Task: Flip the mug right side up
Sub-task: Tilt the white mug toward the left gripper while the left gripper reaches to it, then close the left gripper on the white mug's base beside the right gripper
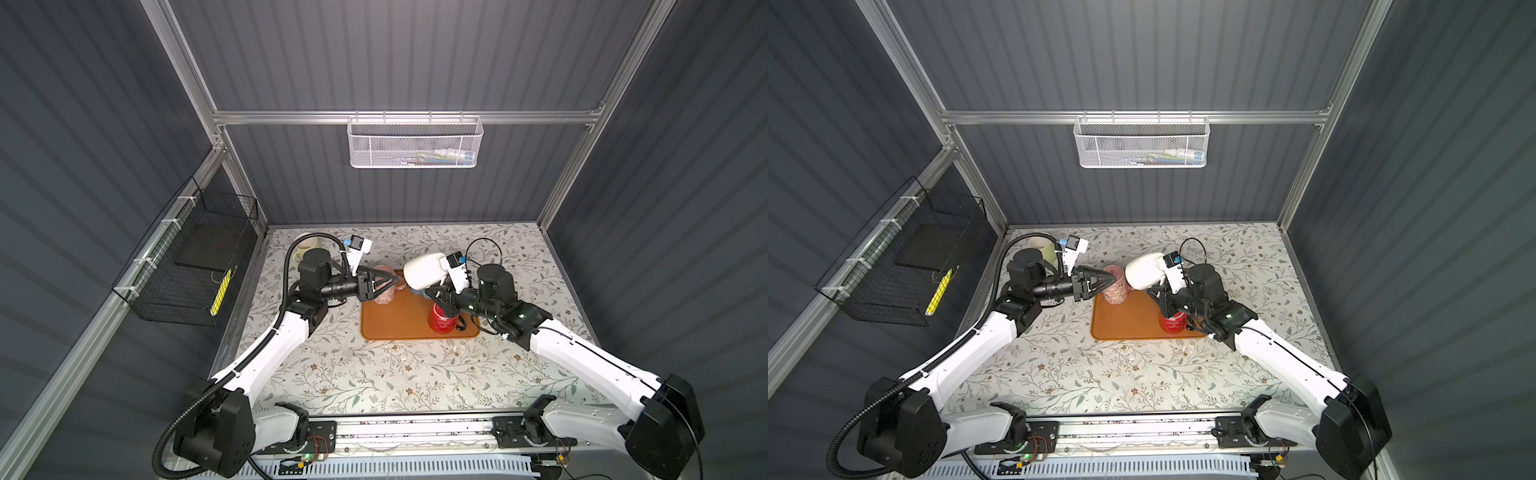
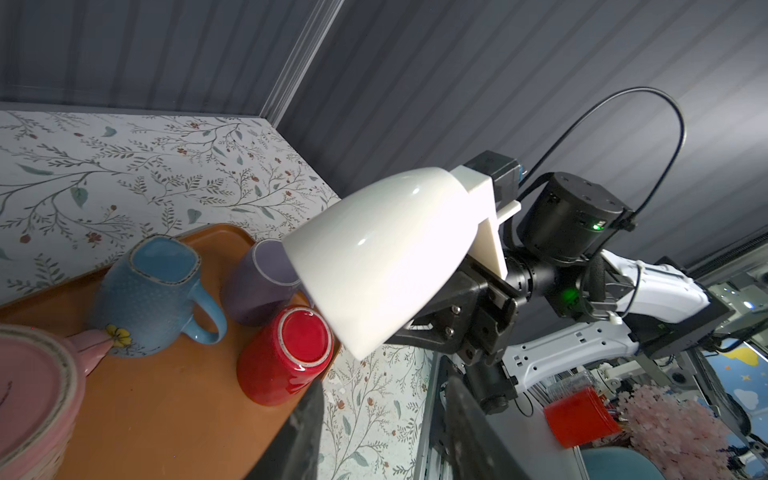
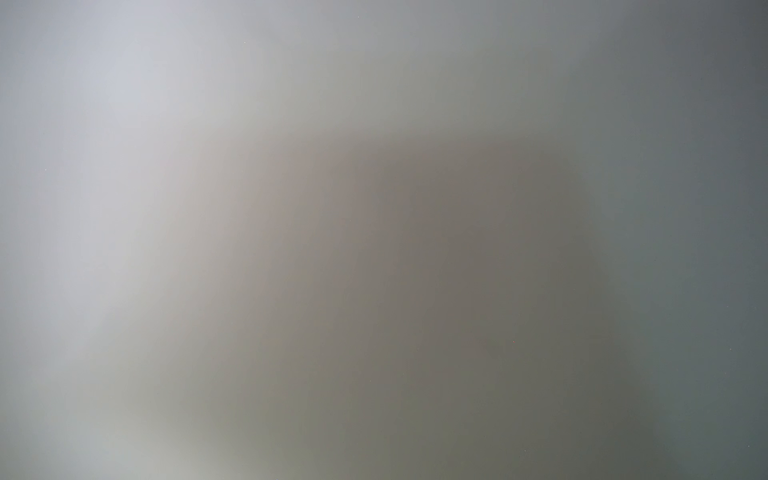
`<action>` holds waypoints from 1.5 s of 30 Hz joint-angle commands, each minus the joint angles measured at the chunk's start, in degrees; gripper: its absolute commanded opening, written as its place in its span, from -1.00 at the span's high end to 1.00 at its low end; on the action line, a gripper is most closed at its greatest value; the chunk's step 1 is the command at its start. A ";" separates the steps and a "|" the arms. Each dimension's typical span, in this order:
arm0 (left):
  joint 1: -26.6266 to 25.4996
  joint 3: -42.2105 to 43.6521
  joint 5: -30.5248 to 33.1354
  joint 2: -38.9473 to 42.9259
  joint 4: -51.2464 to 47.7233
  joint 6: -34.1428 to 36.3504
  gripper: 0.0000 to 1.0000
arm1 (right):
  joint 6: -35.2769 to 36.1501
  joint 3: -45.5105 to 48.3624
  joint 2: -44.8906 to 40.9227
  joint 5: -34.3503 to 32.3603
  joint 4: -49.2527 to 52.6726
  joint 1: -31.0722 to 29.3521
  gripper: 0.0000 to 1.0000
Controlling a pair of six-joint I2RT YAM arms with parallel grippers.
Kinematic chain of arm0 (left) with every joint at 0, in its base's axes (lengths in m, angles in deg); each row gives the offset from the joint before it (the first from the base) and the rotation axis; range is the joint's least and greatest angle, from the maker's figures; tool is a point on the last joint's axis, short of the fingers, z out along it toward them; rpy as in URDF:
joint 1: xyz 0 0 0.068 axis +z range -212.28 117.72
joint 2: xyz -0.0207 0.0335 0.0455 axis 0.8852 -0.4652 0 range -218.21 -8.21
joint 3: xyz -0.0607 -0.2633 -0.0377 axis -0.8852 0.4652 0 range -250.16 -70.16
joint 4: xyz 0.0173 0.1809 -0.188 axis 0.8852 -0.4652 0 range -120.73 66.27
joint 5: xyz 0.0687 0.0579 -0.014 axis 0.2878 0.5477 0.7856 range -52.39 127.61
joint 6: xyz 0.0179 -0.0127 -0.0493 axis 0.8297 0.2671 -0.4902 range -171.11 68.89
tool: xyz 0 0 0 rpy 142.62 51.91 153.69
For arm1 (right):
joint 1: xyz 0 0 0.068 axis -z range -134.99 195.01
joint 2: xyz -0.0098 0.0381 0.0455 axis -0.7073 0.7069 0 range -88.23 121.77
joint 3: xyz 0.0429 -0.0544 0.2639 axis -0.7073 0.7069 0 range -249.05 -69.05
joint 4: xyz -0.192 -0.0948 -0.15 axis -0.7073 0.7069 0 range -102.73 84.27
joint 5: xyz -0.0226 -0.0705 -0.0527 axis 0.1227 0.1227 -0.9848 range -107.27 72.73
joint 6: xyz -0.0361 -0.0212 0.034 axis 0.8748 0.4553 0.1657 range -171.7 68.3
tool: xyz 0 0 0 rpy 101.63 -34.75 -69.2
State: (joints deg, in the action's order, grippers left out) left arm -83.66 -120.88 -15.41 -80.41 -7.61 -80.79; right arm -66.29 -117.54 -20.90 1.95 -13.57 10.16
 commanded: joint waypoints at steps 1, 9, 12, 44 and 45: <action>-0.06 0.14 -3.44 -0.90 4.54 -2.23 0.04 | -1.12 -0.28 -1.48 3.62 -7.36 0.22 0.95; -0.15 -1.39 -3.18 -2.23 4.08 -0.85 0.03 | -1.99 -0.21 -1.59 4.63 -9.12 0.55 0.97; -0.15 -1.38 -3.34 -3.12 6.35 -1.88 0.02 | -2.84 0.38 -1.43 5.18 -10.93 0.91 0.98; -3.02 -7.68 -6.84 -12.33 24.65 -10.50 0.00 | -11.60 1.21 4.04 13.41 -26.28 3.37 1.00; -3.09 -7.93 -6.84 -12.64 25.35 -10.85 0.00 | -11.73 1.20 4.12 13.38 -26.60 3.39 1.00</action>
State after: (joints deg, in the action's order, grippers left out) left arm -86.26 -126.69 -21.03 -92.02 13.07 -89.38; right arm -77.13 -116.07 -16.73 13.47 -33.24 13.18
